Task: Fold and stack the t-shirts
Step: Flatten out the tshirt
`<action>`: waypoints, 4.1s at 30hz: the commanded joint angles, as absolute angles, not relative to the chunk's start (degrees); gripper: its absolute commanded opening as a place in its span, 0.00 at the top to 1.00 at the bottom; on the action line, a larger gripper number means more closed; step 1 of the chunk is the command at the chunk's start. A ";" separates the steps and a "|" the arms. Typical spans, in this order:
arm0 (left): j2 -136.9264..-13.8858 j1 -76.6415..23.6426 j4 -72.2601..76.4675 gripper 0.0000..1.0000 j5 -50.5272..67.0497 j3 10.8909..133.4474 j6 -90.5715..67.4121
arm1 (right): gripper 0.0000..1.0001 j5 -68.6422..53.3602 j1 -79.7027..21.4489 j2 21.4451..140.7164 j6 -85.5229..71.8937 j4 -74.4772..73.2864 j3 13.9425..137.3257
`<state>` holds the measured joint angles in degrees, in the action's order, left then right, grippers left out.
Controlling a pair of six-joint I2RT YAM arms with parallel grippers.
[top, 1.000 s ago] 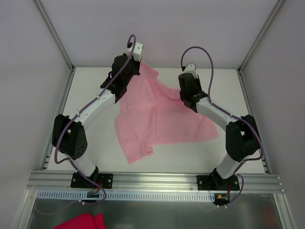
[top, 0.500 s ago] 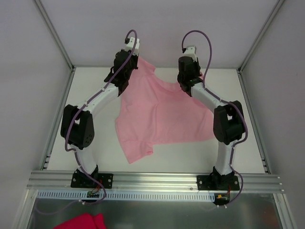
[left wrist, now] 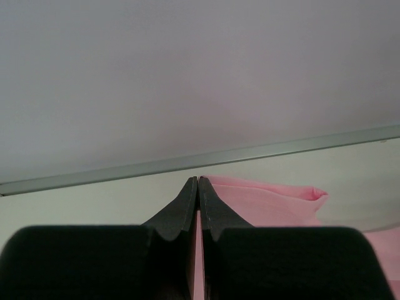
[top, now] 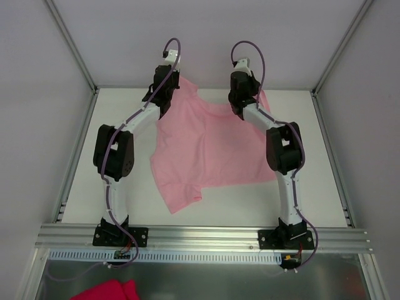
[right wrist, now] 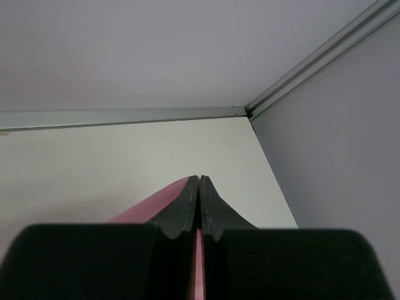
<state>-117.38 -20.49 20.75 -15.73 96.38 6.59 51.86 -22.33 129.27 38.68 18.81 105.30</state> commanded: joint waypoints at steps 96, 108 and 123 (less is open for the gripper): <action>-71.28 -53.44 23.44 1.00 -34.11 13.80 -42.30 | 0.97 60.65 -38.67 77.43 28.38 -0.54 83.85; -85.93 -40.09 27.37 0.01 -16.88 53.55 -18.65 | 0.00 39.21 -23.92 98.07 18.73 -12.03 97.11; -121.17 -16.18 -3.33 0.01 -2.55 108.33 -15.64 | 0.21 22.17 -12.31 113.20 6.51 -22.06 107.83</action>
